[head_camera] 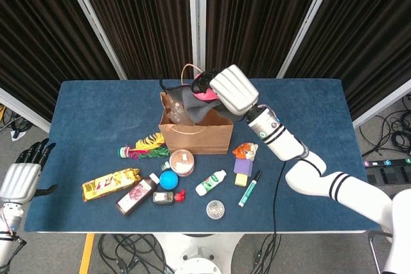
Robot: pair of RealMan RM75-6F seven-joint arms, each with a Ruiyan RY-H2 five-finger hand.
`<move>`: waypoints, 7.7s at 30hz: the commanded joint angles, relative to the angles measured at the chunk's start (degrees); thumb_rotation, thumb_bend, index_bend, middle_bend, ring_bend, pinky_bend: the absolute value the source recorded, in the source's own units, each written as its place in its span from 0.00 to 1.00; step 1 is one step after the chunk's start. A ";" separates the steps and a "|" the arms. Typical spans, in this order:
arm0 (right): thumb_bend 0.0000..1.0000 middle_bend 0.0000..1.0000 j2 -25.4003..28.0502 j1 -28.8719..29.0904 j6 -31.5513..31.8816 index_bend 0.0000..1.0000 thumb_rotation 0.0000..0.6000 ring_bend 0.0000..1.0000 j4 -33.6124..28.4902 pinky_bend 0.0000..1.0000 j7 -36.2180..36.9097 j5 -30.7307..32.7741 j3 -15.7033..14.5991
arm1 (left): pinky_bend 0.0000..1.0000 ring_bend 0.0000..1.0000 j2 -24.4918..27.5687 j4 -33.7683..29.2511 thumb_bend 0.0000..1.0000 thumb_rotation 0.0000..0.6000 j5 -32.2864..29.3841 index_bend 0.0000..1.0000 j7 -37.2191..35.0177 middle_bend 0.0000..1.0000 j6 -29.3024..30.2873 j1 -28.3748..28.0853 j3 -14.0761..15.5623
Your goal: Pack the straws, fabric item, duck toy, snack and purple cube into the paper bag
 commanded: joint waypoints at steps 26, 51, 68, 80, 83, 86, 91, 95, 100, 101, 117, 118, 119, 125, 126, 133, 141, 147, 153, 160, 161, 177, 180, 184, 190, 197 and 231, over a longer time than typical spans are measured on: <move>0.00 0.27 -2.78 5.98 -1.14 0.25 1.00 0.11 5.29 0.31 6.25 1.78 -3.84 | 0.17 0.00 -0.68 2.26 0.06 1.00 -0.37 0.08 -3.06 0.03 -0.54 -0.48 -0.35; 0.00 0.24 0.86 6.23 -2.31 0.20 1.00 0.12 -12.21 0.30 0.88 20.52 4.85 | 0.17 0.00 -0.16 0.77 0.06 1.00 0.34 0.08 -2.83 0.03 0.41 -0.39 -0.17; 0.01 0.24 0.55 6.89 -6.13 0.20 1.00 0.13 -9.94 0.30 -6.57 32.80 3.25 | 0.17 0.00 -0.39 0.95 0.06 1.00 0.13 0.08 -2.98 0.03 -0.14 -0.38 0.09; 0.01 0.25 2.18 6.95 -5.12 0.20 1.00 0.16 -19.73 0.32 -5.95 34.61 4.90 | 0.17 0.00 0.24 0.79 0.06 1.00 -0.27 0.08 -3.23 0.03 -0.57 -0.62 -0.16; 0.00 0.25 5.55 6.92 -5.59 0.20 1.00 0.17 -25.18 0.34 -9.12 41.49 5.12 | 0.17 0.00 0.03 0.78 0.06 1.00 -0.10 0.08 -3.27 0.03 -0.71 -0.73 -0.06; 0.00 0.25 9.85 8.04 -5.88 0.20 1.00 0.17 -30.56 0.35 -13.28 51.84 4.88 | 0.17 0.00 -0.19 0.71 0.06 1.00 0.12 0.08 -3.31 0.03 -0.91 -0.88 0.08; 0.00 0.25 14.07 10.28 -4.69 0.20 1.00 0.16 -35.65 0.35 -17.94 63.47 3.00 | 0.17 0.00 -0.31 0.46 0.06 1.00 0.61 0.08 -3.29 0.03 -0.48 -0.96 0.12; 0.00 0.25 13.79 11.27 -6.74 0.20 1.00 0.14 -34.89 0.33 -17.78 67.18 1.39 | 0.17 0.00 -0.15 0.23 0.06 1.00 0.79 0.08 -3.09 0.03 -0.20 -0.86 0.22; 0.00 0.24 11.23 12.51 -8.81 0.20 1.00 0.13 -31.48 0.32 -17.23 67.79 -0.47 | 0.17 0.00 0.12 0.12 0.06 1.00 0.47 0.08 -3.04 0.03 -0.11 -0.57 0.30; 0.00 0.24 10.45 12.92 -9.27 0.20 1.00 0.13 -30.37 0.32 -17.16 68.11 -0.93 | 0.17 0.00 0.15 0.18 0.06 1.00 0.38 0.08 -3.09 0.03 -0.11 -0.53 0.28; 0.00 0.22 6.19 15.86 -16.33 0.19 1.00 0.10 -23.23 0.32 -14.19 71.95 -4.28 | 0.17 0.00 0.00 0.99 0.06 1.00 0.27 0.08 -4.13 0.03 -0.45 -0.60 0.28; 0.00 0.22 6.42 15.82 -16.14 0.18 1.00 0.10 -23.64 0.32 -13.89 71.46 -3.98 | 0.17 0.00 -0.01 0.97 0.06 1.00 0.27 0.08 -4.11 0.03 -0.45 -0.60 0.27; 0.00 0.22 6.82 15.69 -15.72 0.18 1.00 0.10 -24.23 0.32 -13.37 70.60 -3.36 | 0.17 0.00 -0.02 0.94 0.06 1.00 0.28 0.08 -4.09 0.03 -0.40 -0.58 0.28; 0.00 0.23 9.59 14.13 -12.34 0.18 1.00 0.10 -28.62 0.32 -11.07 65.35 -0.29 | 0.17 0.00 -0.06 0.76 0.06 1.00 0.46 0.08 -3.96 0.03 -0.40 -0.66 0.33; 0.00 0.23 10.16 13.90 -11.92 0.18 1.00 0.10 -29.37 0.32 -10.81 64.88 0.06 | 0.17 0.00 -0.06 0.72 0.06 1.00 0.50 0.08 -3.91 0.03 -0.40 -0.68 0.34; 0.00 0.23 13.55 12.27 -9.85 0.18 1.00 0.10 -33.33 0.32 -8.57 62.55 2.20 | 0.17 0.00 0.07 0.19 0.06 1.00 0.80 0.08 -3.43 0.03 -0.25 -0.76 0.42; 0.00 0.23 15.38 10.30 -8.78 0.18 1.00 0.10 -36.07 0.31 -4.60 58.52 5.13 | 0.17 0.00 0.66 -0.92 0.06 1.00 0.92 0.08 -2.46 0.03 -0.04 -0.84 0.37; 0.00 0.23 21.40 6.78 -6.71 0.18 1.00 0.13 -42.01 0.31 -5.76 54.34 4.59 | 0.17 0.00 0.88 -1.68 0.06 1.00 0.92 0.08 -1.89 0.03 0.09 -0.81 0.39; 0.00 0.26 27.16 -2.53 6.53 0.18 1.00 0.16 -48.86 0.32 -14.38 44.67 -2.95 | 0.17 0.00 0.70 -1.91 0.06 1.00 1.10 0.08 -1.50 0.03 0.02 -0.92 0.49; 0.00 0.30 22.97 -13.63 17.58 0.20 1.00 0.19 -46.32 0.34 -18.88 39.78 -13.95 | 0.17 0.00 0.11 -1.84 0.06 1.00 1.54 0.08 -1.52 0.03 0.12 -1.26 0.41; 0.00 0.30 21.54 -15.07 17.67 0.20 1.00 0.19 -44.45 0.34 -17.95 39.01 -15.13 | 0.17 0.00 0.00 -1.82 0.06 1.00 1.69 0.08 -1.52 0.03 0.17 -1.29 0.46; 0.00 0.29 -1.40 -20.00 10.88 0.21 1.00 0.19 -13.59 0.35 -10.19 30.85 -17.35 | 0.17 0.00 -0.42 -0.70 0.06 1.00 1.97 0.08 -2.18 0.03 1.01 -0.73 0.88; 0.00 0.29 -6.26 -20.43 11.02 0.21 1.00 0.17 -9.24 0.34 -7.49 29.56 -15.99 | 0.17 0.00 -0.46 -0.15 0.06 1.00 2.04 0.08 -2.37 0.03 1.05 -0.71 0.90; 0.00 0.28 -10.95 -20.47 10.83 0.22 1.00 0.14 -5.28 0.31 -5.66 27.56 -14.87 | 0.17 0.00 -0.34 0.32 0.06 1.00 2.13 0.08 -2.58 0.03 1.56 -0.57 0.78; 0.00 0.23 -15.04 -20.79 10.09 0.22 1.00 0.09 -2.81 0.25 -3.91 25.87 -13.40 | 0.17 0.00 -0.33 0.78 0.06 1.00 2.01 0.08 -2.92 0.03 1.53 -0.42 0.85; 0.00 0.19 -17.69 -21.40 9.58 0.20 1.00 0.05 -2.17 0.19 -2.75 23.91 -12.36 | 0.17 0.00 -0.34 1.42 0.06 1.00 1.92 0.08 -3.70 0.03 1.42 -0.52 0.67; 0.00 0.20 -9.65 -27.89 8.44 0.19 1.00 0.05 -2.00 0.18 -6.60 22.46 -10.17 | 0.17 0.00 -0.87 1.70 0.06 1.00 2.28 0.08 -4.10 0.03 1.13 -0.26 1.24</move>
